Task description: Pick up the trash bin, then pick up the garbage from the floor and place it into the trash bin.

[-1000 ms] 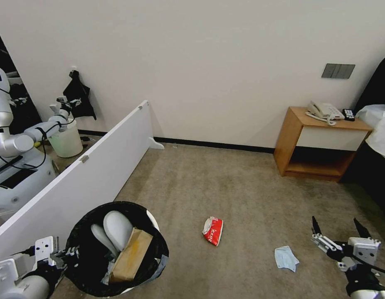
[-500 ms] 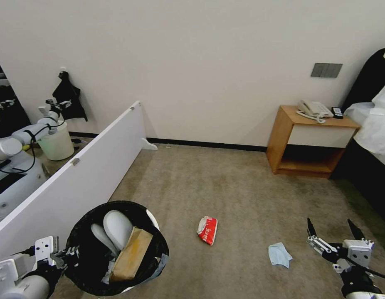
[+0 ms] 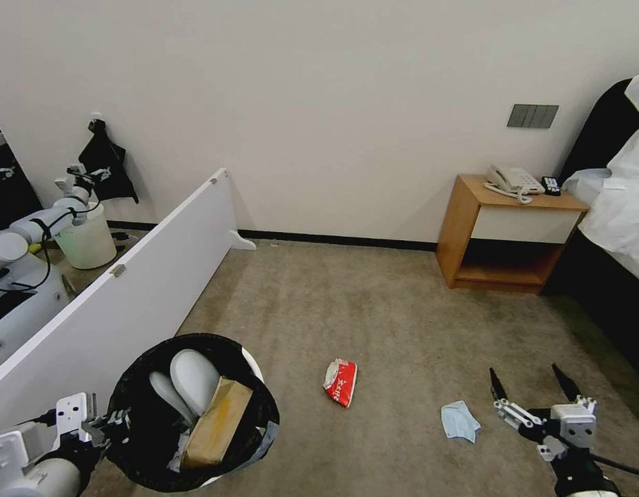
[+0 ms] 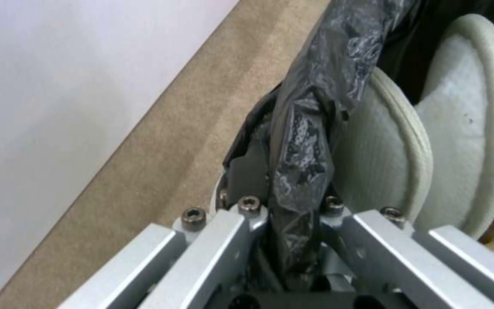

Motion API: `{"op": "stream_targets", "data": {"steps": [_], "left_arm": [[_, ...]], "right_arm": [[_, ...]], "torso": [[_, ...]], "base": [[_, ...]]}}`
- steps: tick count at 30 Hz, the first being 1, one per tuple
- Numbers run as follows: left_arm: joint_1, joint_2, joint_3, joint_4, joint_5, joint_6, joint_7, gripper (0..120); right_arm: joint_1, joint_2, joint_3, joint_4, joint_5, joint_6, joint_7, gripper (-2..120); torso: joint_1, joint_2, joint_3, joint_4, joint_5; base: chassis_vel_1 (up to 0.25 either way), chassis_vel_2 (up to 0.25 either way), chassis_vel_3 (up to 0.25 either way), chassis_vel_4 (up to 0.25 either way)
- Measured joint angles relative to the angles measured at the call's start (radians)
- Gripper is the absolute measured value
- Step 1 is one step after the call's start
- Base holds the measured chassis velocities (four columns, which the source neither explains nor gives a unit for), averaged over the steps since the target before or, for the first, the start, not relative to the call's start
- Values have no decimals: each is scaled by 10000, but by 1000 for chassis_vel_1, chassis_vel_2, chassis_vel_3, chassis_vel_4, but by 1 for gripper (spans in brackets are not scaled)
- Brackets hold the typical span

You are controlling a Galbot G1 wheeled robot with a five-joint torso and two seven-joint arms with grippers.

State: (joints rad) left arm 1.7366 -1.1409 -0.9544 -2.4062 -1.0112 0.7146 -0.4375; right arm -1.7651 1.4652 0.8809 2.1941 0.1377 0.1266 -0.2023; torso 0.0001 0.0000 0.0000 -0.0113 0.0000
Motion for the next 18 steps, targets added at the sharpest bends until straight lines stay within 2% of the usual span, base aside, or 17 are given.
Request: {"op": "stream_targets", "data": {"steps": [18], "left_arm": [[-55, 15, -5, -9, 13, -1, -13, 3]], "right_arm": [[96, 61, -28, -134, 23, 92, -187, 100]], "torso": [[0, 0, 0, 0, 0]], "base": [[0, 0, 0, 0]]}}
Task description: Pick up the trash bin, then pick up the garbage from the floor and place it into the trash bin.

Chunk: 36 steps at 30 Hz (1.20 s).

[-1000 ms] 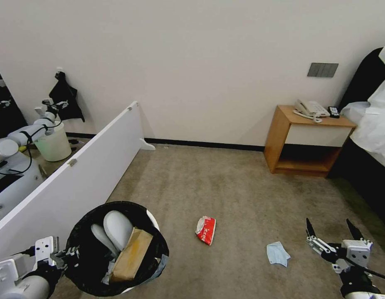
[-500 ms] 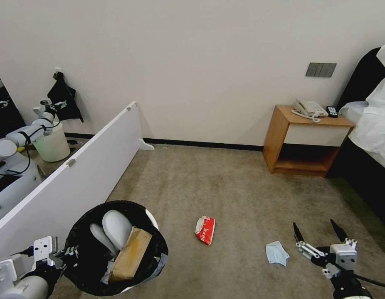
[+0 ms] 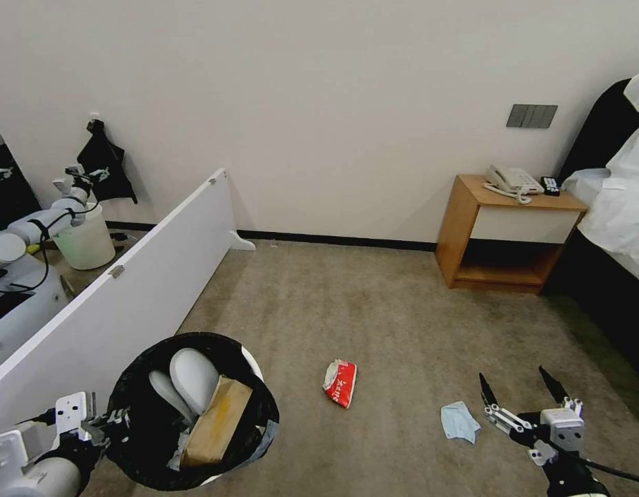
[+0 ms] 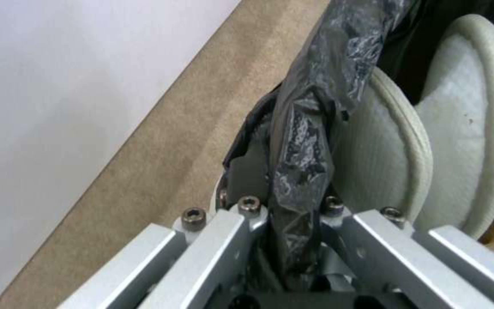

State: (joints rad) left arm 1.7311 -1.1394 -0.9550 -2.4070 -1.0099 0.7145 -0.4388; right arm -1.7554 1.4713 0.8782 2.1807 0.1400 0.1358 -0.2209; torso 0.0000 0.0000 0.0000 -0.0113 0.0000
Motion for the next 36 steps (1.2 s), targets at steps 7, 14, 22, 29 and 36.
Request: {"op": "stream_targets", "data": {"steps": [7, 14, 22, 29, 36], "left_arm": [[2, -9, 0, 0, 17, 0, 0, 3], [11, -13, -6, -11, 35, 0, 0, 3], [-14, -8, -6, -14, 47, 0, 2, 3], [-53, -4, 28, -17, 59, 0, 6, 3], [-87, 21, 39, -18, 62, -1, 9, 3]], "right_arm": [[15, -2, 23, 16, 71, -17, -24, 100], [32, 0, 33, 13, 126, -17, -131, 100], [31, -9, 68, 2, 157, 13, -222, 100], [38, -20, 89, 4, 166, 17, -224, 100], [35, -24, 90, 10, 166, 18, -227, 100]], "torso": [[0, 0, 0, 0, 0], [0, 0, 0, 0, 0], [0, 0, 0, 0, 0], [0, 0, 0, 0, 0], [0, 0, 0, 0, 0]], "base": [[0, 0, 0, 0], [-4, 3, 5, -7], [-52, 37, 53, -52], [-59, 50, 54, -58], [-52, 53, 51, -46]]}}
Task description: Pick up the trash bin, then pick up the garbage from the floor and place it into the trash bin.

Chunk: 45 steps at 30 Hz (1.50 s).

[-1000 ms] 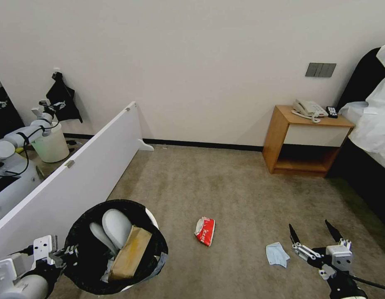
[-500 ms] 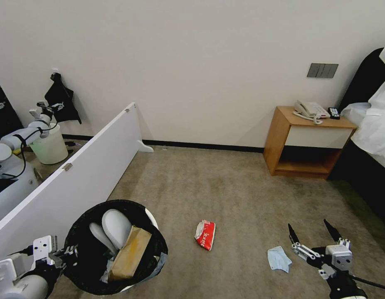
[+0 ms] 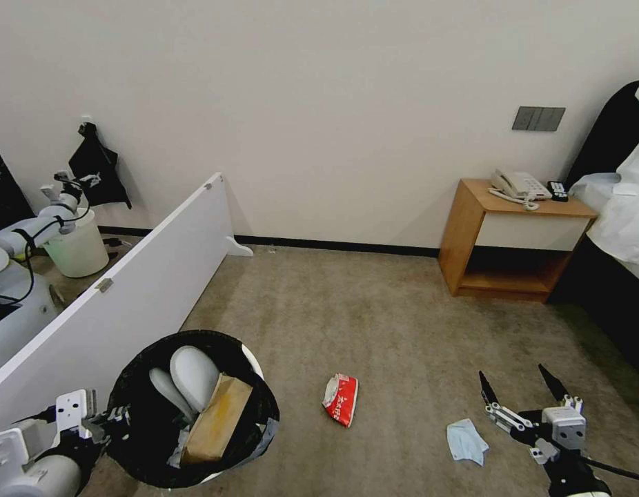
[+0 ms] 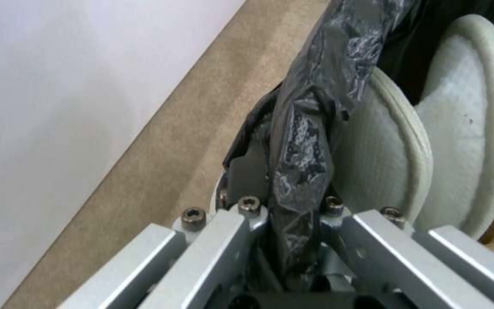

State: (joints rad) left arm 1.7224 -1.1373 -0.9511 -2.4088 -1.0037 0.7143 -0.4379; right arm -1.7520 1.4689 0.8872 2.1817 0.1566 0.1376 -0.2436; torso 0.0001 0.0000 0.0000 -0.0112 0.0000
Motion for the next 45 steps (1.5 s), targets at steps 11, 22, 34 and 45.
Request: {"op": "stream_targets", "data": {"steps": [11, 22, 34, 45], "left_arm": [[-20, 18, 5, 34, -11, -6, 1, 3], [-28, 26, -6, 63, -33, -32, -5, 3], [-9, 21, -12, 70, -2, -33, 6, 3], [-3, 9, -13, 61, 8, -33, 12, 3]], "right_arm": [[37, 11, -8, 1, -121, 26, -11, 100], [43, 16, -8, -2, -150, 45, 17, 100], [6, 33, 16, 15, -149, 66, 39, 100], [-23, 50, 22, 31, -150, 81, 31, 100]], "torso": [[0, 0, 0, 0, 0], [0, 0, 0, 0, 0], [0, 0, 0, 0, 0], [0, 0, 0, 0, 0]], "base": [[-17, 24, 21, -24], [0, 0, 0, 0], [0, 0, 0, 0], [0, 0, 0, 0]]}}
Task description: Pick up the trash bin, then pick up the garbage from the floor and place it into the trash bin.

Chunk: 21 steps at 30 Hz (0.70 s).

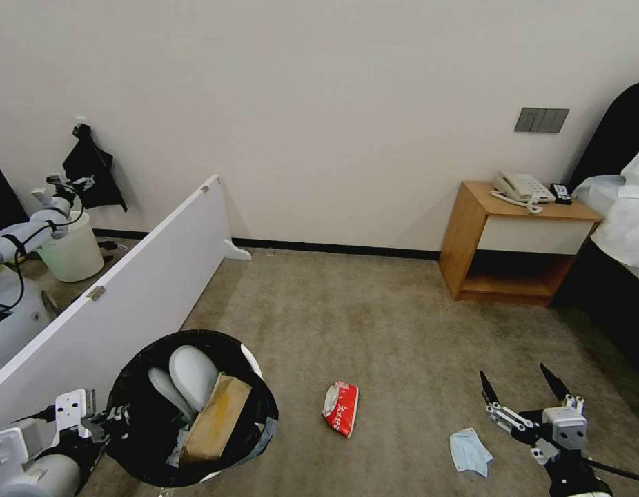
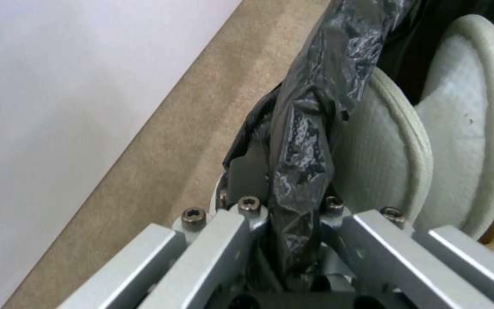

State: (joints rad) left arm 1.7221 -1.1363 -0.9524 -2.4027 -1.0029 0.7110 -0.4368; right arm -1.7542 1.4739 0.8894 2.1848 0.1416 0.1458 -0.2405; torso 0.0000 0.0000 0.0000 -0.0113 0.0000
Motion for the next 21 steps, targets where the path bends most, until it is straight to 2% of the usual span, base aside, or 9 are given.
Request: {"op": "stream_targets", "data": {"steps": [21], "left_arm": [[-30, 7, -3, 6, -1, 3, 0, 3]], "right_arm": [[7, 21, -11, -13, -17, 7, -13, 100]], "torso": [[0, 0, 0, 0, 0]], "base": [[0, 0, 0, 0]]}}
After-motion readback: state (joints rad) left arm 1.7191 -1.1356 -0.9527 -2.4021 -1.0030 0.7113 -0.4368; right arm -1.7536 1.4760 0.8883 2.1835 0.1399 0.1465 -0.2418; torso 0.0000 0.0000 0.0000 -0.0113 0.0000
